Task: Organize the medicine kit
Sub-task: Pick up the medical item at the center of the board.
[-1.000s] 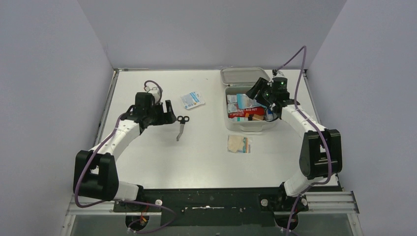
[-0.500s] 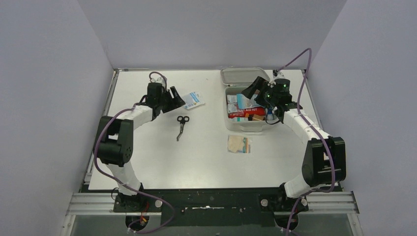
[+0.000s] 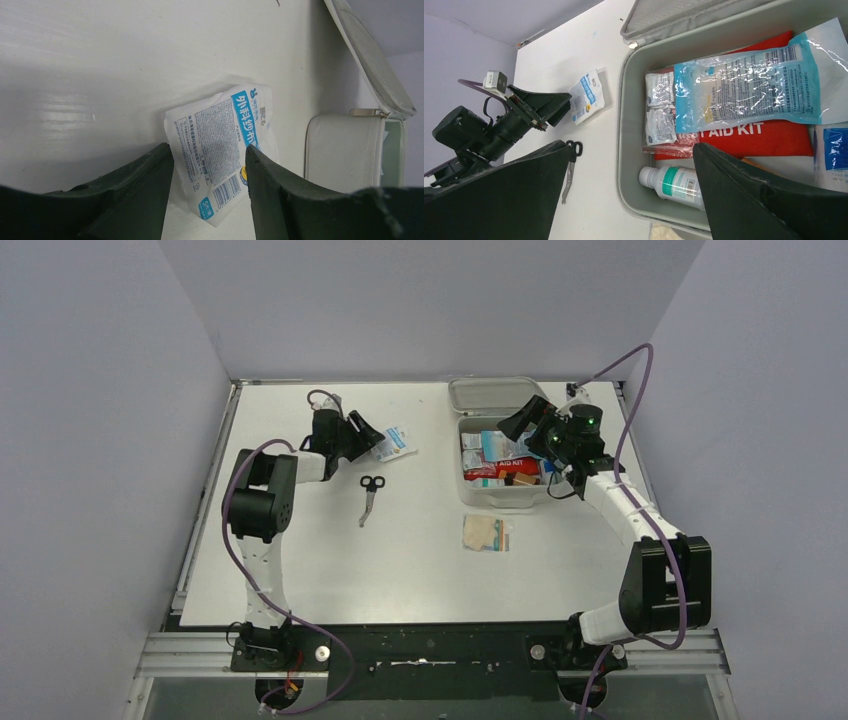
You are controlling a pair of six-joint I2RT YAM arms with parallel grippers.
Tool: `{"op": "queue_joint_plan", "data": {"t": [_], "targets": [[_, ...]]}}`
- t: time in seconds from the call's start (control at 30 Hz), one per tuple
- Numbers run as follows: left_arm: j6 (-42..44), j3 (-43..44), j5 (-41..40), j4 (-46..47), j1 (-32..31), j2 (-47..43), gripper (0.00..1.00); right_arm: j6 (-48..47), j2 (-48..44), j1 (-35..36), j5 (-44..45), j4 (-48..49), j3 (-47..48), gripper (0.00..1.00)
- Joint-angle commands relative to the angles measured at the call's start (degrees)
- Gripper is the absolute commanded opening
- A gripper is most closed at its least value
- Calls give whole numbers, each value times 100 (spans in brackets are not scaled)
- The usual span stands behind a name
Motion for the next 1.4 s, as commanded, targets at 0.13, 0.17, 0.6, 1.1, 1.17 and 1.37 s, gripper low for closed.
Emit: {"op": "queue_joint_plan", "data": {"t": [0.13,0.17,0.6,1.1,1.17,1.37], "targets": [[-23,465,179,436,25,302,44,54,-228,-257,-527,759,-434,100],[42,500,151,367,24,307,43,60,-228,-264,-543,761,-434,100],[-40,614,374,588,133,619,22,462,-597,-261,-1126,1339,-473,97],[-473,771,701,1178,38,1152,24,453,-699,-261,-1150,1253,-381,97],[-465,758,785,1260,56,1151,14,471,-736,-251,-1141,1239,-389,96],[-488,743,1083,1336,80,923,0,557,-818,-176,-1002,1117,-463,93]]}}
